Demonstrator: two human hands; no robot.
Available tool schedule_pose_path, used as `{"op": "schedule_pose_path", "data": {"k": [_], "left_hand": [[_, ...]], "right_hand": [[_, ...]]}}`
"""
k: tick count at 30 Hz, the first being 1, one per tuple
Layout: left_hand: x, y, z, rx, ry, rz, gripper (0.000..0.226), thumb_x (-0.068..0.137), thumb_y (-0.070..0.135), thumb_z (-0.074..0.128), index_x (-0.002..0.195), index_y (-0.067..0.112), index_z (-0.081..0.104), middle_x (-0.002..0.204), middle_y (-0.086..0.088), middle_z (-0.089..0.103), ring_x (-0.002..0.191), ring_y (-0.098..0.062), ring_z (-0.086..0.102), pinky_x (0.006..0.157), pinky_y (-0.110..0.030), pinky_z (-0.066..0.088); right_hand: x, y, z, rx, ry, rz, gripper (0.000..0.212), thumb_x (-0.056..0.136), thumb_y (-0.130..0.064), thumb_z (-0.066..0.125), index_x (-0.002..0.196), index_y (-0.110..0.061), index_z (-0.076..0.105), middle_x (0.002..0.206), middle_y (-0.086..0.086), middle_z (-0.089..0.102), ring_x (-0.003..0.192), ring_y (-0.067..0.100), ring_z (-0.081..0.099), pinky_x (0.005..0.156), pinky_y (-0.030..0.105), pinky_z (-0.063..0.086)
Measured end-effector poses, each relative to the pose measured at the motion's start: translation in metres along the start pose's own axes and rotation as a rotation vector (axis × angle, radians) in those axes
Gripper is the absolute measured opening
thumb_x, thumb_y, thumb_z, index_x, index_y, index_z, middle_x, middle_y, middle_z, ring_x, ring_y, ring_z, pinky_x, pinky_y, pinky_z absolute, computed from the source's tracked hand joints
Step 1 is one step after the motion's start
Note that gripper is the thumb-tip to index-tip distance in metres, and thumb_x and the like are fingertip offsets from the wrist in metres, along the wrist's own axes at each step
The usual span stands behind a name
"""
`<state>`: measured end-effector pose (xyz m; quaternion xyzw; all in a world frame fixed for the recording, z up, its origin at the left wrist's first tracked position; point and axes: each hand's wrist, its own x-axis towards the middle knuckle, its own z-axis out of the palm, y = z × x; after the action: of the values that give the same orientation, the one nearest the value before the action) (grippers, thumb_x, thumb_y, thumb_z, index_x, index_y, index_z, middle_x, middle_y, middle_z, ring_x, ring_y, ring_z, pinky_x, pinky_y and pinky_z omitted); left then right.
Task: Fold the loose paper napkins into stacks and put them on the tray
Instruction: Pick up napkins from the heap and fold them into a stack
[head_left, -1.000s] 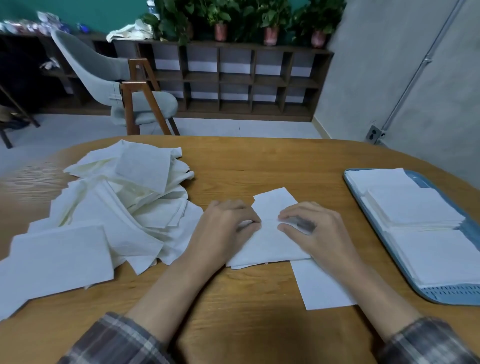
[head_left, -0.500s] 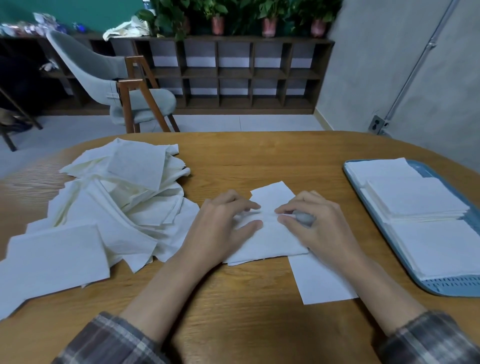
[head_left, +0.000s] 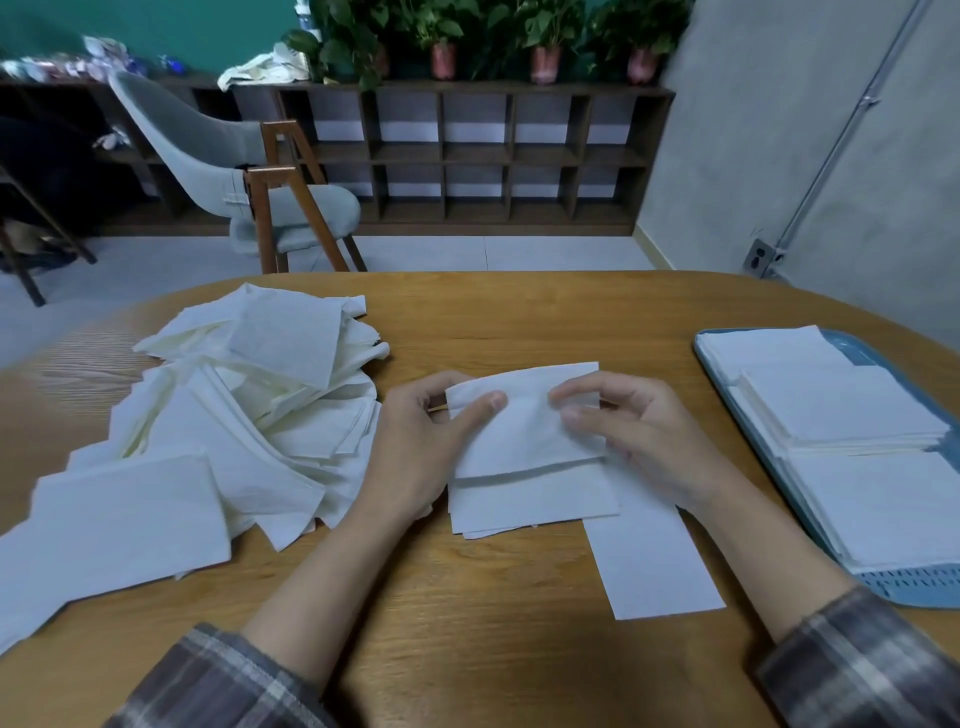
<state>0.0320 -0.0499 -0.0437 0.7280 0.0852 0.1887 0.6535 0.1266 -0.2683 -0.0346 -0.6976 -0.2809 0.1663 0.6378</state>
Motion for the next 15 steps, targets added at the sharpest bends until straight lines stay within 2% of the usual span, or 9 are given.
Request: {"op": "schedule_pose_path", "data": {"k": [2,3,5,7,9,11,13,15], "left_hand": [[-0.001,-0.002,0.002,0.044,0.020,0.032,0.007,0.091,0.022,0.083,0.097,0.021,0.080,0.092,0.003,0.079,0.086,-0.014,0.075,0.076,-0.036,0.057],[-0.002,-0.003,0.003,0.109,0.039,0.068,0.015,0.090,0.023,0.084,0.104,0.024,0.079,0.097,0.009,0.078,0.088,-0.010,0.072,0.076,-0.029,0.056],[-0.004,-0.005,0.005,0.284,0.072,0.181,0.037,0.088,0.025,0.086,0.121,0.029,0.069,0.112,0.016,0.069,0.099,-0.005,0.066,0.077,-0.017,0.051],[-0.005,-0.006,0.005,0.439,0.051,0.311,0.049,0.083,0.030,0.089,0.126,0.030,0.064,0.123,0.014,0.058,0.112,-0.007,0.060,0.085,-0.013,0.047],[-0.005,-0.007,0.006,0.503,-0.062,0.400,0.044,0.078,0.035,0.093,0.115,0.028,0.069,0.120,0.013,0.056,0.114,-0.011,0.059,0.088,-0.013,0.043],[-0.009,-0.006,0.007,0.535,-0.286,0.383,0.039,0.074,0.044,0.094,0.104,0.030,0.074,0.111,0.015,0.062,0.108,-0.010,0.062,0.088,-0.016,0.043],[-0.013,-0.009,0.008,0.640,-0.465,0.359,0.043,0.071,0.057,0.092,0.103,0.034,0.074,0.109,0.019,0.064,0.109,-0.006,0.061,0.094,-0.020,0.042],[-0.015,-0.012,0.009,0.720,-0.510,0.369,0.044,0.072,0.063,0.088,0.103,0.036,0.073,0.111,0.022,0.061,0.112,-0.006,0.058,0.099,-0.024,0.042]], "right_hand": [[0.003,0.006,0.005,-0.021,0.060,0.019,0.016,0.092,-0.018,0.081,0.107,-0.021,0.083,0.099,0.016,0.078,0.087,0.038,0.071,0.080,0.034,0.051],[0.003,0.009,0.007,-0.027,0.109,0.014,0.014,0.094,-0.014,0.079,0.105,-0.021,0.084,0.100,0.013,0.079,0.091,0.036,0.073,0.081,0.036,0.053],[0.003,0.013,0.006,-0.041,0.229,0.007,0.017,0.095,-0.008,0.076,0.102,-0.020,0.084,0.101,-0.003,0.081,0.096,0.023,0.076,0.078,0.029,0.056],[0.002,0.017,0.000,-0.121,0.323,0.004,0.017,0.095,-0.010,0.077,0.099,-0.024,0.085,0.103,-0.011,0.081,0.098,0.014,0.074,0.081,0.028,0.055],[0.000,0.021,-0.007,-0.162,0.358,0.015,0.017,0.093,-0.012,0.079,0.096,-0.028,0.085,0.103,-0.014,0.080,0.099,0.010,0.073,0.087,0.034,0.054],[-0.001,0.024,-0.010,-0.177,0.371,0.033,0.020,0.091,-0.010,0.080,0.094,-0.029,0.085,0.102,-0.013,0.080,0.099,0.010,0.073,0.087,0.035,0.054],[-0.001,0.023,-0.010,-0.194,0.343,0.016,0.023,0.091,-0.006,0.078,0.094,-0.028,0.085,0.103,-0.014,0.080,0.102,0.008,0.073,0.089,0.034,0.053],[-0.001,0.021,-0.009,-0.217,0.297,-0.006,0.025,0.094,-0.005,0.075,0.099,-0.028,0.085,0.107,-0.017,0.079,0.109,0.004,0.071,0.096,0.032,0.052]]}}
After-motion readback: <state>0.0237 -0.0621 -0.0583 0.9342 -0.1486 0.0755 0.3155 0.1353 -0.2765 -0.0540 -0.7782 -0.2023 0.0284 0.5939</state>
